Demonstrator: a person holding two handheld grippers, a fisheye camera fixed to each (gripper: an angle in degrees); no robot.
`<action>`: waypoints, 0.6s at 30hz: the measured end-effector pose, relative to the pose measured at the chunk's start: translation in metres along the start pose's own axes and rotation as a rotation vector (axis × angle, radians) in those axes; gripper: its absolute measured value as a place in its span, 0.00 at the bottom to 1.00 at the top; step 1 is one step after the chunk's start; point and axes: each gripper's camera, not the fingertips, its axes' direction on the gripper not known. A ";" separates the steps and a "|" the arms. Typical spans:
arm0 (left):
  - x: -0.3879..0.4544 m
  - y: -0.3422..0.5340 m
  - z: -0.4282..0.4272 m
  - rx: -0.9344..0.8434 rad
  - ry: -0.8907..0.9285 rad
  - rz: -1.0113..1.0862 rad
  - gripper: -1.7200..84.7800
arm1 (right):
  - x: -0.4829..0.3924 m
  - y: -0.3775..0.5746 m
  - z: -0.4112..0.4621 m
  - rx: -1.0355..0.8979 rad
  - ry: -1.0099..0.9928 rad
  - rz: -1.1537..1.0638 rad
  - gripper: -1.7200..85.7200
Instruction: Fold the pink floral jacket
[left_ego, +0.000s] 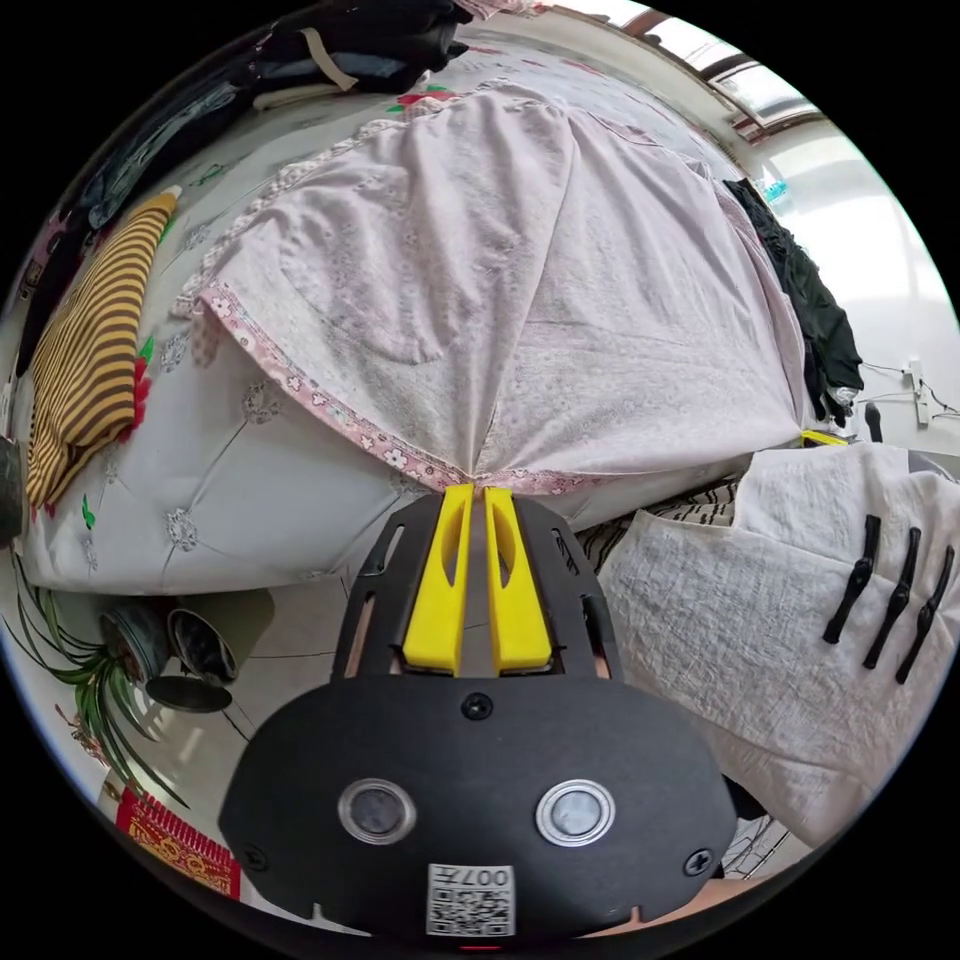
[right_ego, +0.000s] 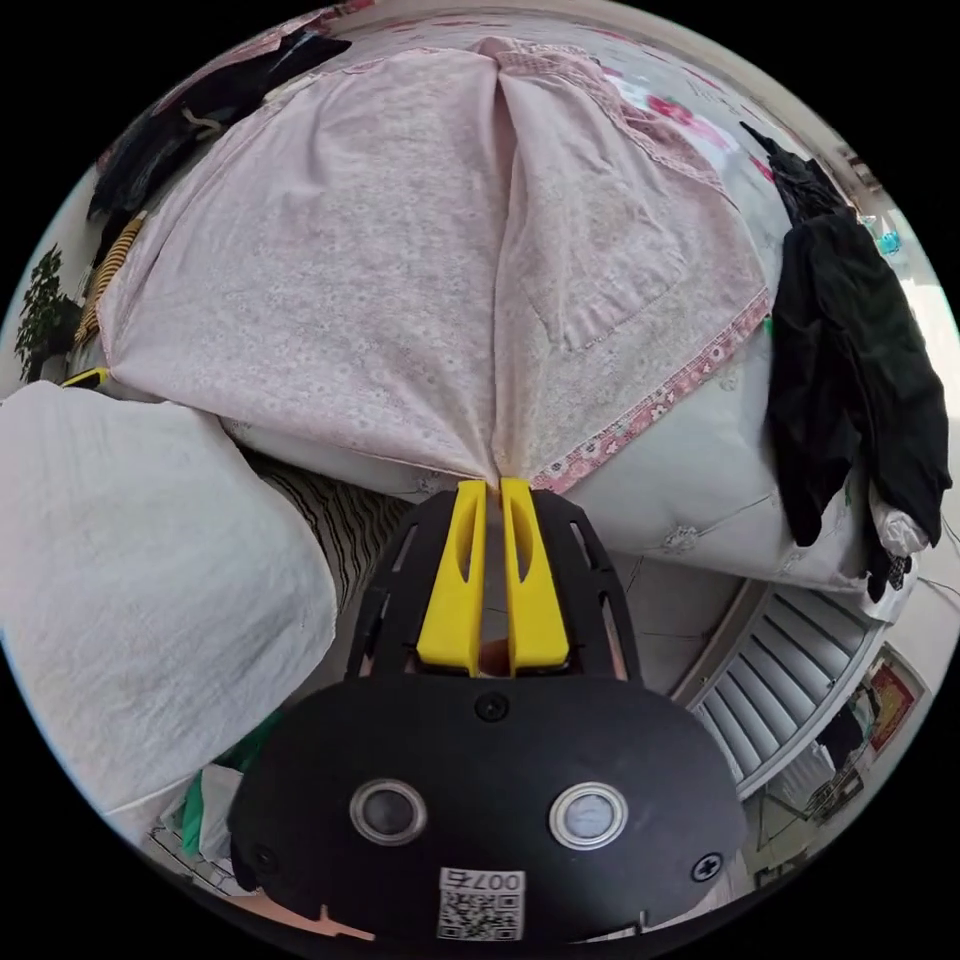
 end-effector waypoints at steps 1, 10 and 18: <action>-0.003 0.001 -0.004 0.003 0.001 -0.002 0.05 | 0.009 0.001 -0.006 0.013 -0.044 0.014 0.05; -0.049 0.056 -0.068 0.123 0.012 -0.199 0.07 | 0.113 0.039 -0.074 0.207 -0.277 0.216 0.09; -0.045 0.005 -0.099 0.268 0.091 -0.253 0.07 | 0.214 0.004 -0.107 0.481 -0.295 0.568 0.10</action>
